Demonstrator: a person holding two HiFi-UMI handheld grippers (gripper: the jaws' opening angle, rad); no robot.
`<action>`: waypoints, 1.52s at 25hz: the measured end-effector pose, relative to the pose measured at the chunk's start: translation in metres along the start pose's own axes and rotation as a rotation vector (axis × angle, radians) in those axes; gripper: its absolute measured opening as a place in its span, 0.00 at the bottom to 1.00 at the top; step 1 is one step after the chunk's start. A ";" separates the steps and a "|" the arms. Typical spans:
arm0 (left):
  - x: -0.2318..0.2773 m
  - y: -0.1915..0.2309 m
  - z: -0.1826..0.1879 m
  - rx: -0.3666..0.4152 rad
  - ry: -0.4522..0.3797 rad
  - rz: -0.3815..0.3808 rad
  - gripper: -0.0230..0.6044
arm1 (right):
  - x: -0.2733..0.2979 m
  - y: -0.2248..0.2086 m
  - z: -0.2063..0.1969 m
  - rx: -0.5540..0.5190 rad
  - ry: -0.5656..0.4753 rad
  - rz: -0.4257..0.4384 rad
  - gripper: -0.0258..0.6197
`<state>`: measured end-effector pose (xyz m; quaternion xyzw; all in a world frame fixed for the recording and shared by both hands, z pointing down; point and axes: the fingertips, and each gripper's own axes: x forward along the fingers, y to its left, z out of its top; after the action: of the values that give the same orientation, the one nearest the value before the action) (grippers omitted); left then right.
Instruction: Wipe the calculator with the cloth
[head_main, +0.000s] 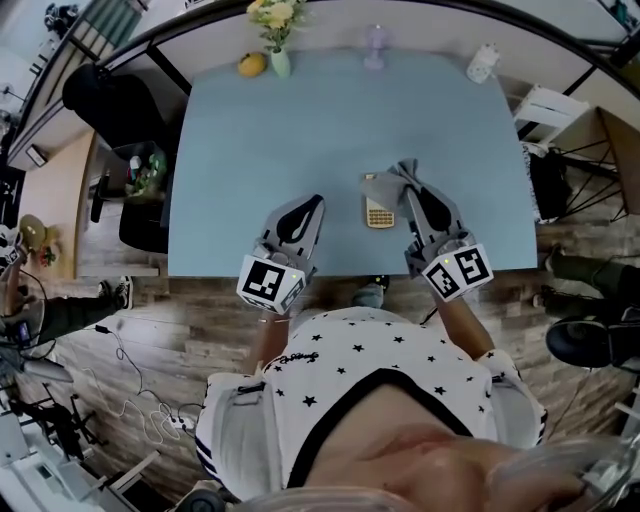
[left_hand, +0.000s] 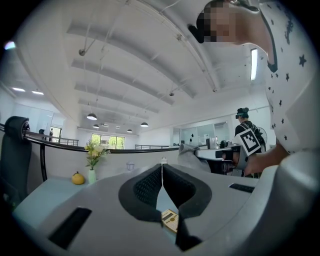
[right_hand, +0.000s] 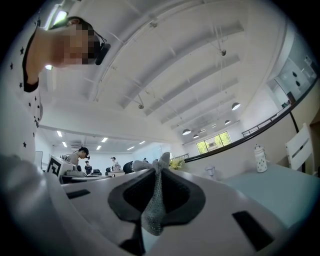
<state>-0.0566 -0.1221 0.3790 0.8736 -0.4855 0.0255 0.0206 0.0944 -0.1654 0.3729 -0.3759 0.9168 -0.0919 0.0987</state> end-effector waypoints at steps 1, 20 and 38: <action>0.002 -0.002 0.000 0.002 0.001 0.004 0.09 | -0.001 -0.002 0.000 0.001 0.000 0.003 0.09; 0.017 -0.008 -0.007 -0.003 0.011 0.085 0.09 | 0.004 -0.032 -0.010 -0.002 0.048 0.043 0.09; 0.011 0.034 -0.004 0.011 0.052 0.097 0.09 | 0.051 -0.050 -0.082 -0.009 0.228 -0.024 0.09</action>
<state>-0.0795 -0.1489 0.3843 0.8481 -0.5266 0.0518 0.0271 0.0717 -0.2289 0.4581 -0.3746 0.9178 -0.1312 -0.0088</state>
